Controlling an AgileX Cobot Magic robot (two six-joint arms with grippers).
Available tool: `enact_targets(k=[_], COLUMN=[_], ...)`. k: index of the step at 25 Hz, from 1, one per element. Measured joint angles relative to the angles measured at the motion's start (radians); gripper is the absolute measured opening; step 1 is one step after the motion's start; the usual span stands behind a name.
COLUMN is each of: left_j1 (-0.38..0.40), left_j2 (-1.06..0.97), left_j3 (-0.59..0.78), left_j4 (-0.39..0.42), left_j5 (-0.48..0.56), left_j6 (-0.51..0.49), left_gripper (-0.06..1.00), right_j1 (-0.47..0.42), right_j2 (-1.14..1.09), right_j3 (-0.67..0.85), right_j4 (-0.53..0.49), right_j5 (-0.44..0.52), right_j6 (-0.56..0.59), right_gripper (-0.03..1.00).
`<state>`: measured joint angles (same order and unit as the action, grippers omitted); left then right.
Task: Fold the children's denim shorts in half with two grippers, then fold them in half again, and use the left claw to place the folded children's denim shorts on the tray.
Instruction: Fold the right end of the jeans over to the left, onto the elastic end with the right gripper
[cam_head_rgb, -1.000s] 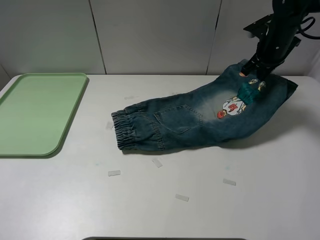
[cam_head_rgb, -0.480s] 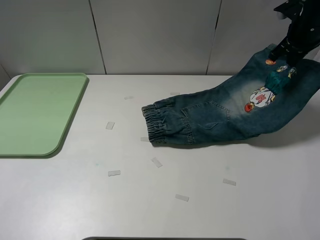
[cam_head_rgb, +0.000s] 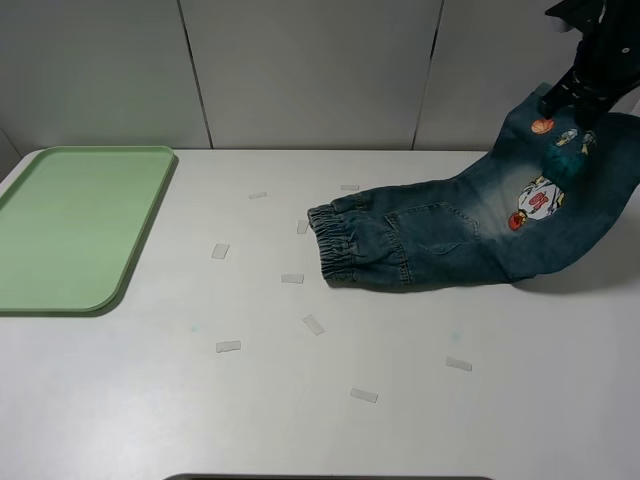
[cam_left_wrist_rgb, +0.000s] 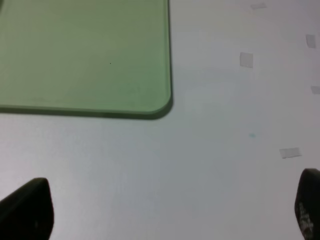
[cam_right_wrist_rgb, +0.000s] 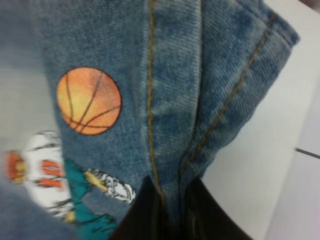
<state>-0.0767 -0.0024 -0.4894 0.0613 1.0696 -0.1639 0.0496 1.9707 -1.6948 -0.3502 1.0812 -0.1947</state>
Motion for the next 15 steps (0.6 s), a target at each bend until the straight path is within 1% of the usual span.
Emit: enact_targets(k=[2, 7, 9, 15], left_j1=[0.0, 0.0, 0.0, 0.0], left_j2=[0.0, 0.0, 0.0, 0.0], left_j3=[0.0, 0.0, 0.0, 0.0], left_j4=[0.0, 0.0, 0.0, 0.0], left_j5=[0.0, 0.0, 0.0, 0.0], left_j6=[0.0, 0.0, 0.0, 0.0], left_gripper=[0.96, 0.96, 0.96, 0.96], right_j1=[0.043, 0.153, 0.192, 0.286], right_j2=[0.0, 0.0, 0.0, 0.0], right_j3=[0.0, 0.0, 0.0, 0.0], right_j4=[-0.006, -0.045, -0.046, 0.014], right_j5=[0.021, 0.115, 0.127, 0.13], right_j6=[0.032, 0.145, 0.195, 0.308], right_gripper=[0.03, 0.03, 0.03, 0.03])
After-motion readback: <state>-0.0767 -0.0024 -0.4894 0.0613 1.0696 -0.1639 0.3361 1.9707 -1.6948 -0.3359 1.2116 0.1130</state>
